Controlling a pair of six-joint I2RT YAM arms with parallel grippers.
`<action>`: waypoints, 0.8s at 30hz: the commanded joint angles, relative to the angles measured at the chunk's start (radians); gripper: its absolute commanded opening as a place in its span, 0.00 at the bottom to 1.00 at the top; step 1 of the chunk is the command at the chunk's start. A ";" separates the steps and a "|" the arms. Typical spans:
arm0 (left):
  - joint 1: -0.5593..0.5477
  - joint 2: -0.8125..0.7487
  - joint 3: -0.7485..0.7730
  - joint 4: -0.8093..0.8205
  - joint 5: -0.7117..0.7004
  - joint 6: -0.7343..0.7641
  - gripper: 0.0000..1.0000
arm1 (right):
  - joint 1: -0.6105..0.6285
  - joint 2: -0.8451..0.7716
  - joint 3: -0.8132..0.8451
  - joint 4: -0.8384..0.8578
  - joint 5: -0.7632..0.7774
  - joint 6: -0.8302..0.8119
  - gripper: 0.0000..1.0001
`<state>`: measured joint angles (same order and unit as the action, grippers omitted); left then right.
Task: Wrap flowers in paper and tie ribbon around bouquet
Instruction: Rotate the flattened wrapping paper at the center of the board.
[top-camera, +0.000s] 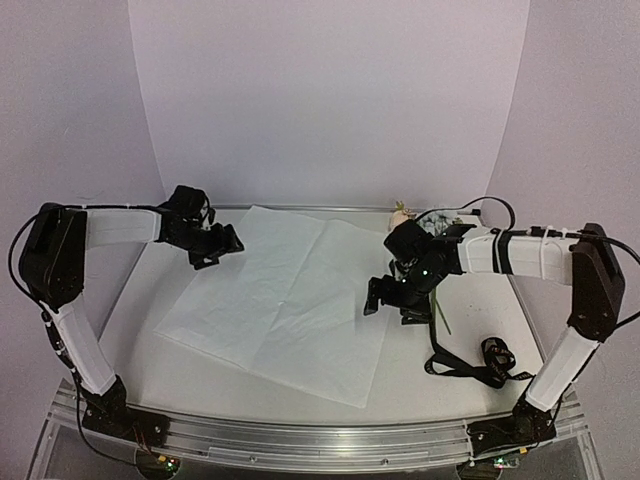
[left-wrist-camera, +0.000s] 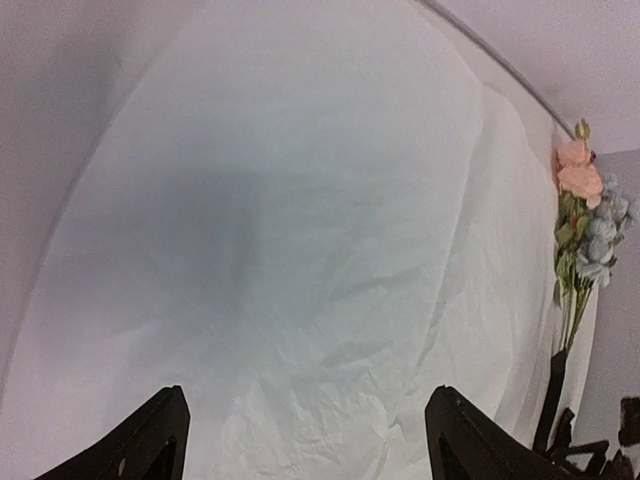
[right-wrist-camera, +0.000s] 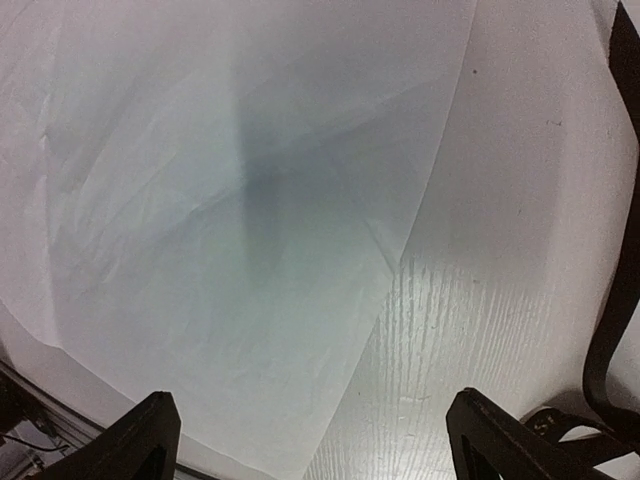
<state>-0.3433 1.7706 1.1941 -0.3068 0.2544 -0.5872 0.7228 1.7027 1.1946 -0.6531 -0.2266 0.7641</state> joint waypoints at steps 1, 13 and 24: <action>-0.128 -0.049 -0.036 0.098 -0.043 -0.061 0.81 | -0.072 0.065 -0.008 0.105 -0.088 0.038 0.95; -0.369 0.125 0.061 0.170 -0.008 -0.062 0.72 | -0.147 0.172 -0.019 0.211 -0.102 0.083 0.93; -0.507 0.165 -0.010 0.211 0.001 -0.100 0.73 | -0.148 0.183 -0.034 0.214 -0.066 0.083 0.92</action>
<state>-0.8277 1.9340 1.2189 -0.1434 0.2452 -0.6632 0.5774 1.8665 1.1755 -0.4548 -0.3265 0.8433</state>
